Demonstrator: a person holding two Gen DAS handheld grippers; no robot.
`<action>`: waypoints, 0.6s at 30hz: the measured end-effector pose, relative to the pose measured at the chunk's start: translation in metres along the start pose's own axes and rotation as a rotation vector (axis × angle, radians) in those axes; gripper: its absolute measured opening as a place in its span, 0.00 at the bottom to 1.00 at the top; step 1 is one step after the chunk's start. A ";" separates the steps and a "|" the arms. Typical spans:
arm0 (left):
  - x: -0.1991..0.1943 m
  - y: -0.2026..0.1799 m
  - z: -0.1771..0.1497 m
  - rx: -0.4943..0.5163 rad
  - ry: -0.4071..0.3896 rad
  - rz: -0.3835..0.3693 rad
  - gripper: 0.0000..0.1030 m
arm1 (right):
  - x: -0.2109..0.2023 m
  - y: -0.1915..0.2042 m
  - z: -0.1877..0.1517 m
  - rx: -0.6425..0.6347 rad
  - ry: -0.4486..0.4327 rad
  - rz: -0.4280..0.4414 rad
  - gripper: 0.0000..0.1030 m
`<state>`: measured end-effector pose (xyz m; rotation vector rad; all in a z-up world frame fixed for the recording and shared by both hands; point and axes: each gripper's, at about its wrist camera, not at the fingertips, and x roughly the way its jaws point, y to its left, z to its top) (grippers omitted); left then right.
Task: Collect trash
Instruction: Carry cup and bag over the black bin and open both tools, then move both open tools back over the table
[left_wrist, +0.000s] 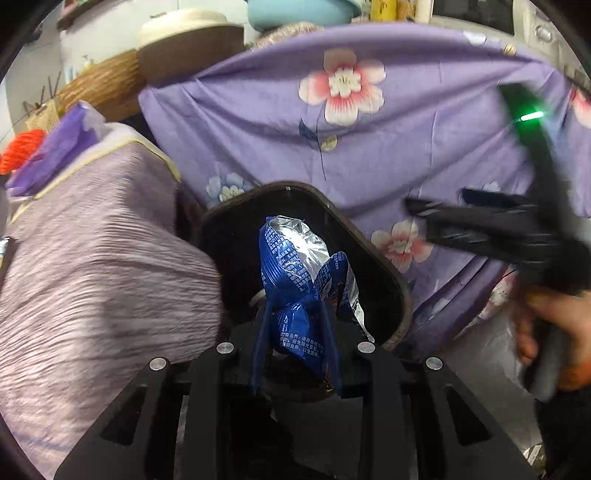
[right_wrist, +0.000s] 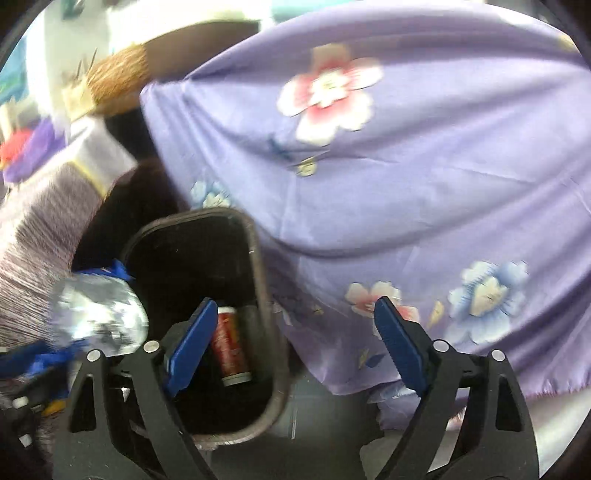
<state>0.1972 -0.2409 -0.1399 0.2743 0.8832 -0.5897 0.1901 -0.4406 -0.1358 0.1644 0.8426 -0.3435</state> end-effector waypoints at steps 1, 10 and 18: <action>0.007 -0.002 0.001 0.001 0.013 0.001 0.27 | -0.005 -0.005 -0.002 0.019 -0.003 0.004 0.84; 0.023 -0.026 0.003 0.052 0.011 0.012 0.73 | -0.023 -0.028 -0.026 0.114 -0.012 0.001 0.85; -0.028 -0.038 -0.003 0.093 -0.073 -0.004 0.91 | -0.032 -0.023 -0.026 0.123 -0.025 0.008 0.88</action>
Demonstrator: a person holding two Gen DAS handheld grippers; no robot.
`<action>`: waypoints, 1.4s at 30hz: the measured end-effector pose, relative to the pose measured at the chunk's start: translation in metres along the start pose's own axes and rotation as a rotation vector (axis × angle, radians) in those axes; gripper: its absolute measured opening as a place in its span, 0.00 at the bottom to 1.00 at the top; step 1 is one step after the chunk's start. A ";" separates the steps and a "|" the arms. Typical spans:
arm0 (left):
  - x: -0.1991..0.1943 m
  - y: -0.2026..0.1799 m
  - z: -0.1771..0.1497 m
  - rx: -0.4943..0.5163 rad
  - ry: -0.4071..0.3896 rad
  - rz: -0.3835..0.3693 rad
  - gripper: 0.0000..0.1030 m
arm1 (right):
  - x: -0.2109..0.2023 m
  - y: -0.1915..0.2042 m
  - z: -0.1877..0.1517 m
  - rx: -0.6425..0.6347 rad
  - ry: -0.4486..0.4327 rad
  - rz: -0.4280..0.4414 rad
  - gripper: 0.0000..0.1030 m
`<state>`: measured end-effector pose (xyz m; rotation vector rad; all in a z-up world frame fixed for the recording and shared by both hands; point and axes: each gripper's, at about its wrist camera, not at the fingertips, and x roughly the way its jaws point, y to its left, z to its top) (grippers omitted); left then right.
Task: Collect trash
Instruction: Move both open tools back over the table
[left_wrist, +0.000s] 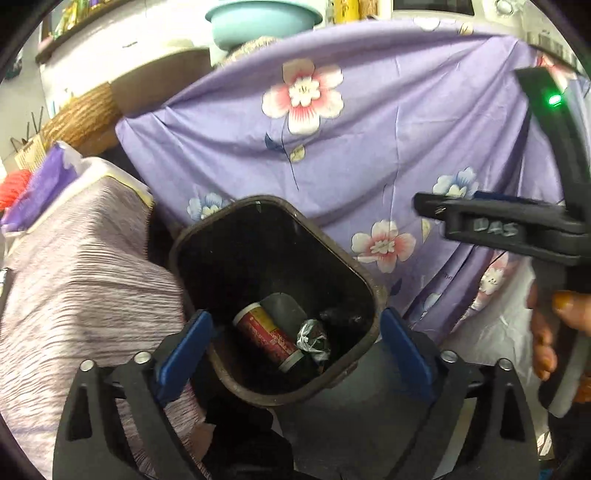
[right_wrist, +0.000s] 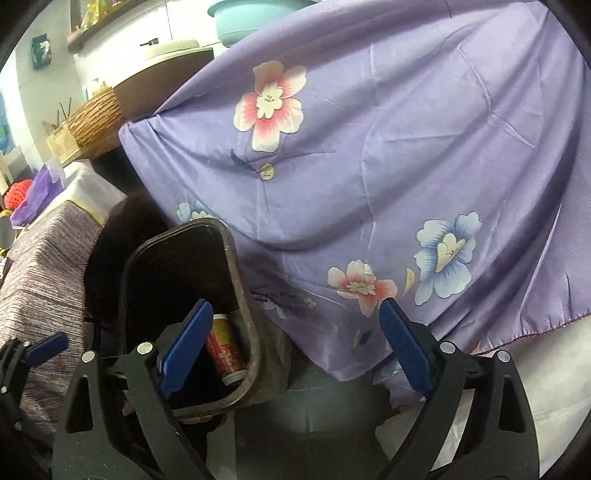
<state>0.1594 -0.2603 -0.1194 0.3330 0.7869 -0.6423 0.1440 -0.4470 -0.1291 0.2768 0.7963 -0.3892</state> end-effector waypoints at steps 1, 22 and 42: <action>-0.006 0.001 0.000 -0.006 -0.003 0.001 0.91 | -0.001 0.002 0.000 -0.003 -0.003 0.002 0.88; -0.189 0.141 -0.059 -0.284 -0.214 0.269 0.95 | -0.056 0.206 -0.007 -0.360 -0.041 0.442 0.91; -0.264 0.290 -0.172 -0.591 -0.158 0.580 0.95 | -0.046 0.398 -0.021 -0.862 0.038 0.582 0.94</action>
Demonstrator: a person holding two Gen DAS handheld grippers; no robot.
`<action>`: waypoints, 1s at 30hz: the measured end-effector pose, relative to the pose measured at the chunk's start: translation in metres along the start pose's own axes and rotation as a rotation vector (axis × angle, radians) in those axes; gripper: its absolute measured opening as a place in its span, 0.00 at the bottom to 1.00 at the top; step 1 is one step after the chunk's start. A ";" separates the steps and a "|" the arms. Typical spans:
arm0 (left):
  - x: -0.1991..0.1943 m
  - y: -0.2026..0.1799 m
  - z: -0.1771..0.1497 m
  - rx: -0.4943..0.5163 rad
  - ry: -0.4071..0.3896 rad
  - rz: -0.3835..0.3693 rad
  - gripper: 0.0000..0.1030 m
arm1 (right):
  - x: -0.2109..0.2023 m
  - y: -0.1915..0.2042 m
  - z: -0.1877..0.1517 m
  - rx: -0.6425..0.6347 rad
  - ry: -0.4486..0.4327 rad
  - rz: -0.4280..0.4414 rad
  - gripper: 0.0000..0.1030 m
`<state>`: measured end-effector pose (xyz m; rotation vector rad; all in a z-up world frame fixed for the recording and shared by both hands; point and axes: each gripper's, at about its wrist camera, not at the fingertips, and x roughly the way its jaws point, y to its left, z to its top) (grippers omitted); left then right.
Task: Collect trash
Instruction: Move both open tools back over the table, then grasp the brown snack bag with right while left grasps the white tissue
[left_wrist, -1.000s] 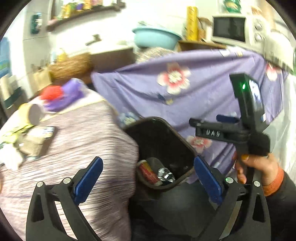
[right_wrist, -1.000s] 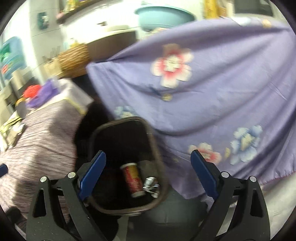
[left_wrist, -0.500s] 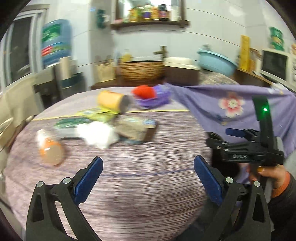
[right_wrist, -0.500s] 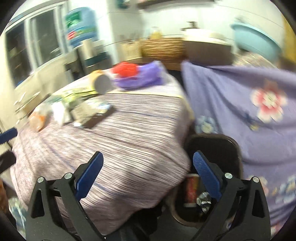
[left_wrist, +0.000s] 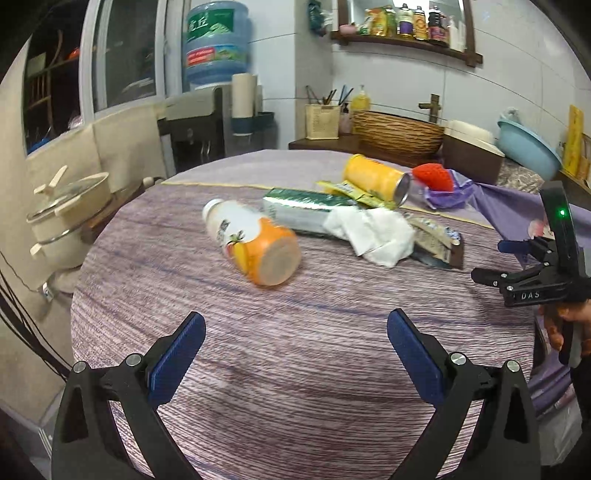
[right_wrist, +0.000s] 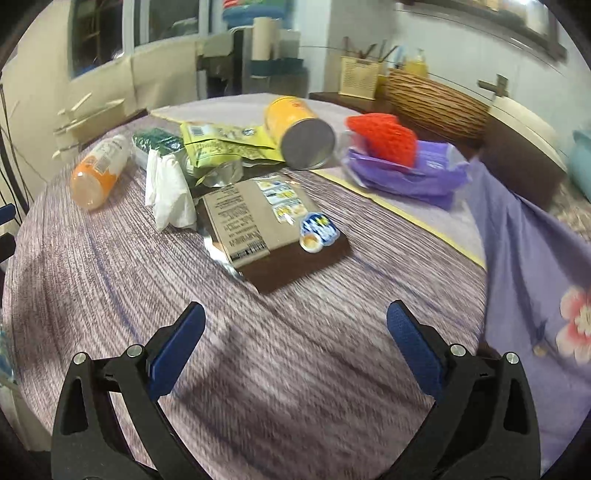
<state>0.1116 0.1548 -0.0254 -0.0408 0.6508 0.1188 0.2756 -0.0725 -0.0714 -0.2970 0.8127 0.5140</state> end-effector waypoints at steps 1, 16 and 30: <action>0.002 0.005 0.000 -0.012 0.006 -0.002 0.95 | 0.006 0.004 0.006 -0.028 0.006 0.012 0.94; 0.019 0.036 0.005 -0.069 0.028 -0.024 0.95 | 0.058 0.001 0.042 -0.074 0.057 0.101 0.80; 0.033 -0.018 0.020 -0.050 0.009 -0.160 0.95 | 0.033 0.018 0.024 -0.097 -0.022 0.057 0.08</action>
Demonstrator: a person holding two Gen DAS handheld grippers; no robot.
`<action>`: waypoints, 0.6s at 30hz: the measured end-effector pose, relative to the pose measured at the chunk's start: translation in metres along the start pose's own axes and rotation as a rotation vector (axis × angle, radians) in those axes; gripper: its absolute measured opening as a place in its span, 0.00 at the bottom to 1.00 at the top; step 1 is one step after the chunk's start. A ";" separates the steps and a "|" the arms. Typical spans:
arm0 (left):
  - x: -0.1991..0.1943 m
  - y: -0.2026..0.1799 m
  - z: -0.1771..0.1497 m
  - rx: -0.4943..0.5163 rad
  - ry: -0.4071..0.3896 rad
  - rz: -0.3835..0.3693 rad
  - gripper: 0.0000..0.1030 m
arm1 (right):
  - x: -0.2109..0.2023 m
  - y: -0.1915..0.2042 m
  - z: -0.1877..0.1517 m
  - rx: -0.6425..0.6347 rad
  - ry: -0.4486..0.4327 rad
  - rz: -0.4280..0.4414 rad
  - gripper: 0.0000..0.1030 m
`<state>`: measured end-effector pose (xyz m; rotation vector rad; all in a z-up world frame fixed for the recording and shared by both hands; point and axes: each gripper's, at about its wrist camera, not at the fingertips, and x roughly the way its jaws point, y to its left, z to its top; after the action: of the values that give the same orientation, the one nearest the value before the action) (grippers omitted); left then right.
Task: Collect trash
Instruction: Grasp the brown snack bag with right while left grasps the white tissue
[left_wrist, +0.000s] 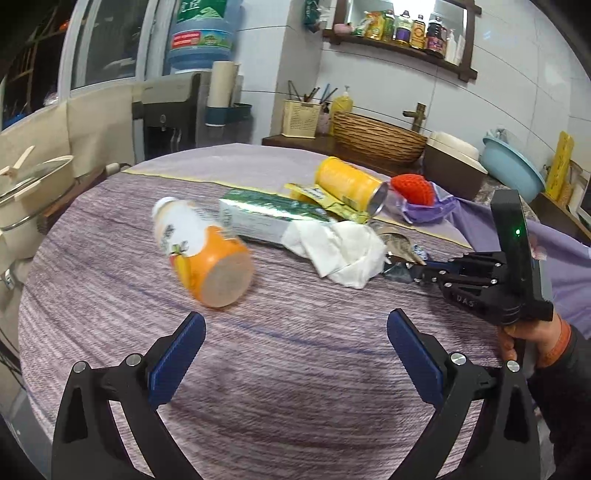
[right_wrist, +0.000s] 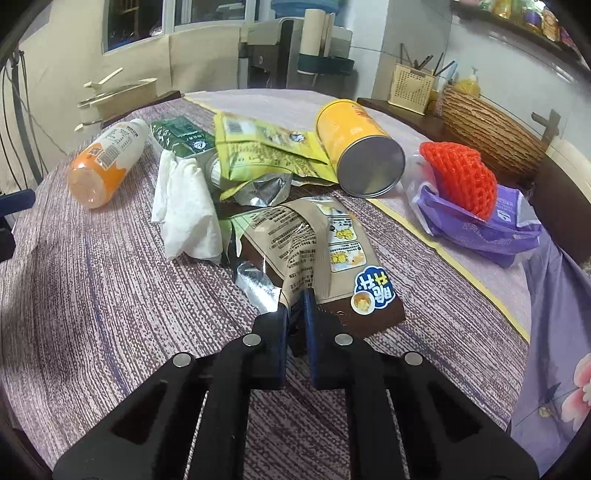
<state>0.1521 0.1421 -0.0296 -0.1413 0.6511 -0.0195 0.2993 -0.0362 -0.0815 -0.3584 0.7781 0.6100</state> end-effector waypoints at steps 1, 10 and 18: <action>0.002 -0.003 0.001 0.005 0.002 -0.007 0.95 | -0.002 0.000 -0.001 0.003 -0.007 -0.007 0.07; 0.045 -0.033 0.025 0.003 0.075 -0.035 0.95 | -0.028 -0.008 -0.012 0.080 -0.069 -0.038 0.04; 0.090 -0.038 0.044 -0.078 0.145 0.008 0.91 | -0.052 -0.015 -0.029 0.115 -0.099 -0.103 0.04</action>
<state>0.2513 0.1043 -0.0438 -0.2138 0.7981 0.0036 0.2643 -0.0822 -0.0614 -0.2594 0.6924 0.4802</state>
